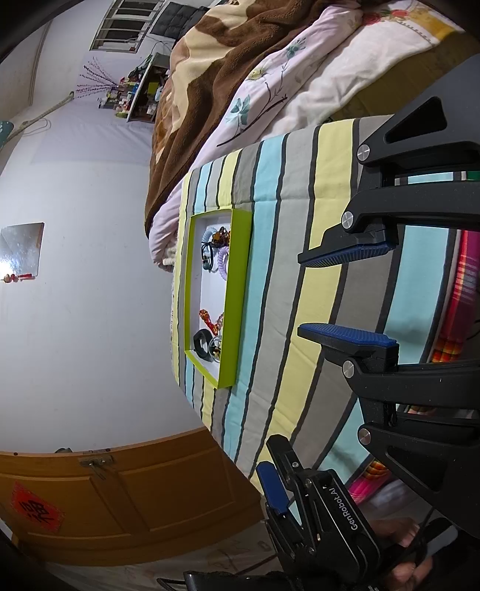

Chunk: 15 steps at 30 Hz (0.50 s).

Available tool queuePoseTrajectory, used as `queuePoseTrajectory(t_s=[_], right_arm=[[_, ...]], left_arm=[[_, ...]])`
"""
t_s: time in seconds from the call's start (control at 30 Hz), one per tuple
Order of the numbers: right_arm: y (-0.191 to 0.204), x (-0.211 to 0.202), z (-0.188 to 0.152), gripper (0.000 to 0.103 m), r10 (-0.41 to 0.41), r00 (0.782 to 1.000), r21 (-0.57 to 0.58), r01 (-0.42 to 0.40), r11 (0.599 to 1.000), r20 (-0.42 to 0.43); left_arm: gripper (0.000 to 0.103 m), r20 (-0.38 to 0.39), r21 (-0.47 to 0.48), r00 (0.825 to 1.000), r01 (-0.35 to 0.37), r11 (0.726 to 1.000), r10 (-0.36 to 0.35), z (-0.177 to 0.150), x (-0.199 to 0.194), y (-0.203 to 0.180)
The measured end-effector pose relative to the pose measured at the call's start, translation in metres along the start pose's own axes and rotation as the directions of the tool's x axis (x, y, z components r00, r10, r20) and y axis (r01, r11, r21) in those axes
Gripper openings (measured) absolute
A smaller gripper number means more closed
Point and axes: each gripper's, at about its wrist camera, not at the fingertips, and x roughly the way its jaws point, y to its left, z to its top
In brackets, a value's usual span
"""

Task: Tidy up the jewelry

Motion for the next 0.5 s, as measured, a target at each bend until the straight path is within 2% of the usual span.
queuePoseTrajectory(t_s=[0.5], right_arm=[[0.0016, -0.0005, 0.0037, 0.032, 0.005, 1.0, -0.009, -0.004, 1.0, 0.003]], left_arm=[[0.044, 0.0, 0.002, 1.0, -0.008, 1.0, 0.008, 0.0011, 0.0016, -0.0011]])
